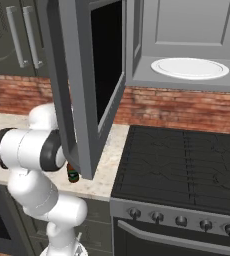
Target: Place the microwavable item in the microwave. Then, close the microwave door and press the start button.
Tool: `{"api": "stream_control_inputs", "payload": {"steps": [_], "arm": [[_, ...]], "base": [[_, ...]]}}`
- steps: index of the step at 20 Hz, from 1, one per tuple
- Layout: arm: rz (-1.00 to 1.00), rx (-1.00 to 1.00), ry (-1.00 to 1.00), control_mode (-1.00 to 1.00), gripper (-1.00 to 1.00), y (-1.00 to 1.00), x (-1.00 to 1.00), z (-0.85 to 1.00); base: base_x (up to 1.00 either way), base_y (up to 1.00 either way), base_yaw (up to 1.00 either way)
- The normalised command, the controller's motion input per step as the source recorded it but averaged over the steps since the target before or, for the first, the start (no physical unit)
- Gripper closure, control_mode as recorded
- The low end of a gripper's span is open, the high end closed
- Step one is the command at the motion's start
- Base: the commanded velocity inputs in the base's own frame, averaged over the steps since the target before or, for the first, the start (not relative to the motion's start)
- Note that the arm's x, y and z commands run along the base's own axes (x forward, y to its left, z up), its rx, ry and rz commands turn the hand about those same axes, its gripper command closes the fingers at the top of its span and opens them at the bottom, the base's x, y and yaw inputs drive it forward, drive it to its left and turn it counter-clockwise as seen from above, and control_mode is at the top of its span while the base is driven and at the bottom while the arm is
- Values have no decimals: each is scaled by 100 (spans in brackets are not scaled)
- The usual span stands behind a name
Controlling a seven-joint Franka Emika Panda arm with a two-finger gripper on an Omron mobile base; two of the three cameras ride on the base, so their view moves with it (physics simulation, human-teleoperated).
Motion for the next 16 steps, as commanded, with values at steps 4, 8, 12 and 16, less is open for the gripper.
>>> {"api": "stream_control_inputs", "payload": {"steps": [4,8,12,16], "arm": [[-4,-14,-18,-100,100,19,-21,96],[-3,-5,-9,-100,100,34,-47,99],[-2,1,0,-100,100,21,-80,99],[-6,1,-6,-100,100,12,-100,77]], "base": [[0,0,0],[0,0,0],[0,0,0],[0,0,0]]}}
